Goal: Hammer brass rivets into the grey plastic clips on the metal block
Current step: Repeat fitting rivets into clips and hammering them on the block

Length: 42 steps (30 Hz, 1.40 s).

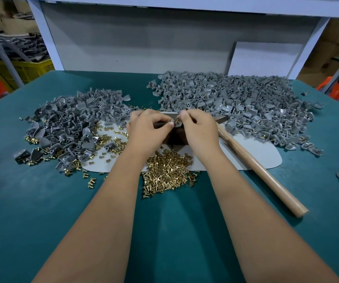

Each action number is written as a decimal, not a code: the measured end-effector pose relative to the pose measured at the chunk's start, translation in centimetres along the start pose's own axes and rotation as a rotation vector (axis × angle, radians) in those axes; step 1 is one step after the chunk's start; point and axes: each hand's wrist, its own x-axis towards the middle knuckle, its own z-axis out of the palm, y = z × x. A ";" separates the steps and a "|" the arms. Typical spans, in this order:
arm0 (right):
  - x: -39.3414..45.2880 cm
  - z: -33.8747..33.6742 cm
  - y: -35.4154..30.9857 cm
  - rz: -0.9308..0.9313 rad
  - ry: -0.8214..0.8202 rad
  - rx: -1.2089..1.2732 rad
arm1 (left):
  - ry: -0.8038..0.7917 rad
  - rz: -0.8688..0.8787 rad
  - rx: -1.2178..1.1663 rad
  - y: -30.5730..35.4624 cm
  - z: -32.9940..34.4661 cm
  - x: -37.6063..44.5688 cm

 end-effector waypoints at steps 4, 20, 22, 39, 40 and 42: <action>-0.1 -0.5 0.2 0.066 0.012 0.142 | -0.002 -0.017 -0.003 0.0 0.1 0.0; -0.2 0.8 -0.1 -0.079 0.073 -0.079 | 0.002 0.012 -0.017 0.1 0.0 0.0; -0.2 0.9 -0.2 -0.094 0.089 -0.096 | 0.002 0.005 -0.028 0.1 -0.1 0.0; 0.3 0.9 -0.4 -0.001 0.035 -0.089 | 0.021 -0.001 0.007 -0.1 0.2 0.1; 0.2 0.9 -0.4 -0.014 0.041 -0.090 | 0.027 -0.001 0.007 0.0 0.1 0.0; 0.0 0.9 -0.3 -0.042 0.052 -0.098 | 0.041 -0.005 0.005 0.1 0.2 -0.1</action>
